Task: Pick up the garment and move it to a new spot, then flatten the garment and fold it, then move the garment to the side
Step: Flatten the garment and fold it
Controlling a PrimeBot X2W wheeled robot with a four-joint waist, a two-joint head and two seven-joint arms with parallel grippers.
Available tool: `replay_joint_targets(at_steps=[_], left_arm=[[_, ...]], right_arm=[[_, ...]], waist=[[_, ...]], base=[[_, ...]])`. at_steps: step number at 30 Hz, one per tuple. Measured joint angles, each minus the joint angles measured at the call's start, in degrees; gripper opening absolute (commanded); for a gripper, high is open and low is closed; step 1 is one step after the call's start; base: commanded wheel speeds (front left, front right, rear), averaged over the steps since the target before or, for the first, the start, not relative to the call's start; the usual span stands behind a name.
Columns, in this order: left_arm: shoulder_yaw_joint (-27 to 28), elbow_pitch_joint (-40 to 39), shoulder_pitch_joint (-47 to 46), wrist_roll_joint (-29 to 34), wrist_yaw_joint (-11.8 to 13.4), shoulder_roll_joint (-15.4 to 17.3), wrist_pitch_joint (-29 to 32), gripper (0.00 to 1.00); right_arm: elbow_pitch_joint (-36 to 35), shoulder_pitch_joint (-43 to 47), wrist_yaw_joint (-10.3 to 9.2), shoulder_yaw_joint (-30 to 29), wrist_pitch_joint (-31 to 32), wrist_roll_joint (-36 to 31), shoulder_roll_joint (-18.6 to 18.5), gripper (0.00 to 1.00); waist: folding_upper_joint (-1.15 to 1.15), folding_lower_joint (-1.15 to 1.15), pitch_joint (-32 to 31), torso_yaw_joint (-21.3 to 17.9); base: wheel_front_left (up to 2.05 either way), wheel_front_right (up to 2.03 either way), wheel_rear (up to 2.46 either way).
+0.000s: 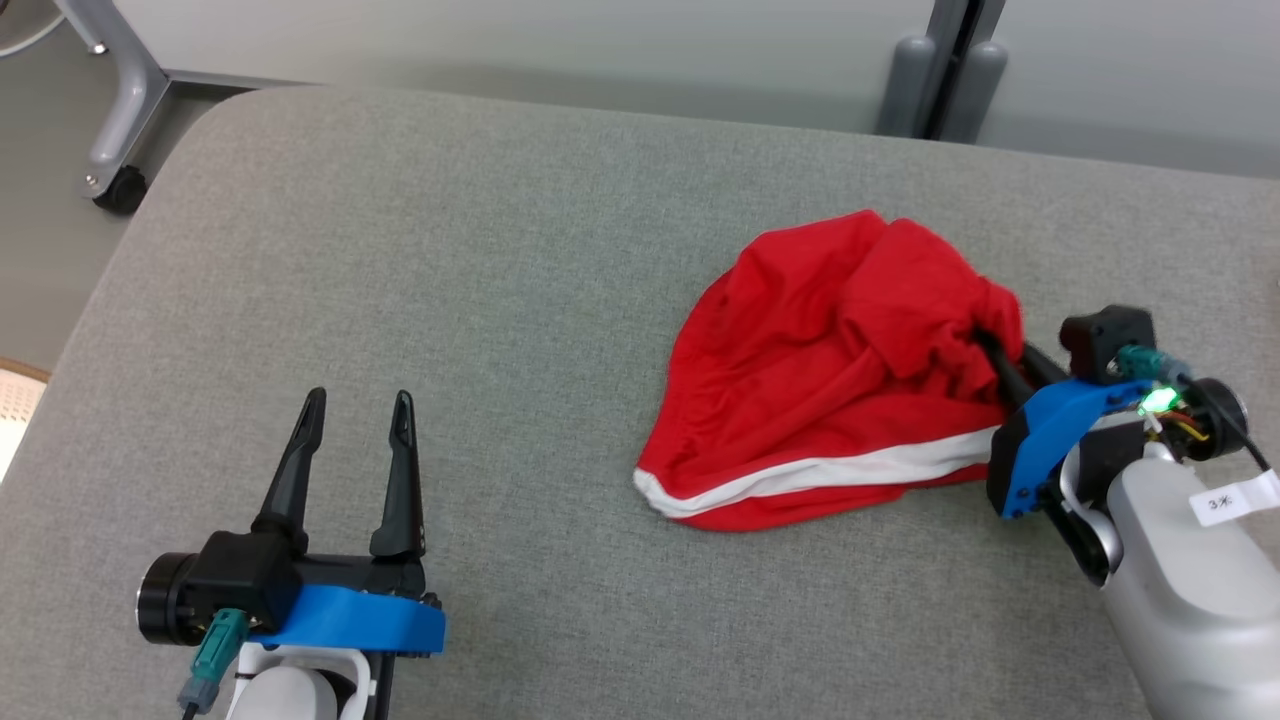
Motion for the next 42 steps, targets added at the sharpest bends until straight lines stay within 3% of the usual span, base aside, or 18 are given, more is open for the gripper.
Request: replay_joint_targets(at_steps=[1, 2, 3, 9, 14, 21, 27, 42], left_arm=[[-0.16, 0.04, -0.09, -0.21, 0.0, 0.0, 0.0, 1.0], [-0.37, 0.09, -0.22, -0.43, 0.0, -0.01, 0.0, 1.0], [-0.59, 0.12, -0.43, -0.55, 0.0, -0.01, 0.0, 1.0], [-0.38, 0.33, -0.59, -0.88, 0.35, -0.03, 0.0, 1.0], [0.57, 0.62, 0.21, -0.65, 0.45, -0.03, 0.0, 1.0], [1.26, 0.73, 1.3, 0.29, 0.44, -0.07, 0.0, 1.0], [2.38, 0.82, 2.12, 0.8, 0.42, -0.04, 0.0, 1.0], [3.86, 2.85, 2.72, 2.21, 0.34, 0.22, -0.01, 1.0]], right_arm=[[1.32, -1.03, 0.0, -0.3, -0.03, -0.07, -0.23, 0.28], [2.54, -1.79, -0.01, -0.56, -0.44, -0.07, -0.21, 0.9], [3.56, -2.31, 0.0, -0.77, -1.05, -0.05, -0.09, 1.0], [7.05, -3.2, 0.0, -3.59, -8.28, 1.14, 0.51, 1.0], [4.94, 0.24, -0.01, -5.72, -11.73, 2.25, 0.49, 1.0], [-9.23, 10.29, -0.01, -10.79, -12.22, 2.04, 2.55, 1.0], [-20.74, 20.07, -0.01, -14.52, -12.23, -0.3, 7.3, 1.0], [-34.48, 33.23, -0.01, -17.22, -9.34, -4.08, 11.74, 1.0]], waist=[[0.0, 0.0, 0.32, 0.12], [0.0, 0.0, 0.58, 0.23], [0.0, 0.0, 0.8, 0.29], [0.0, 0.0, 0.54, -1.27], [0.0, 0.0, -0.77, -4.01], [0.0, -0.01, -3.07, -8.29], [0.0, -0.01, -4.7, -10.95], [0.0, -0.01, -5.79, -12.2]], base=[[0.0, 0.0, 0.0], [0.0, 0.0, 0.0], [0.0, 0.0, 0.0], [0.0, 0.0, 0.0], [0.0, 0.0, 0.0], [0.0, 0.0, 0.0], [0.0, 0.0, 0.0], [0.0, 0.0, 0.0]])
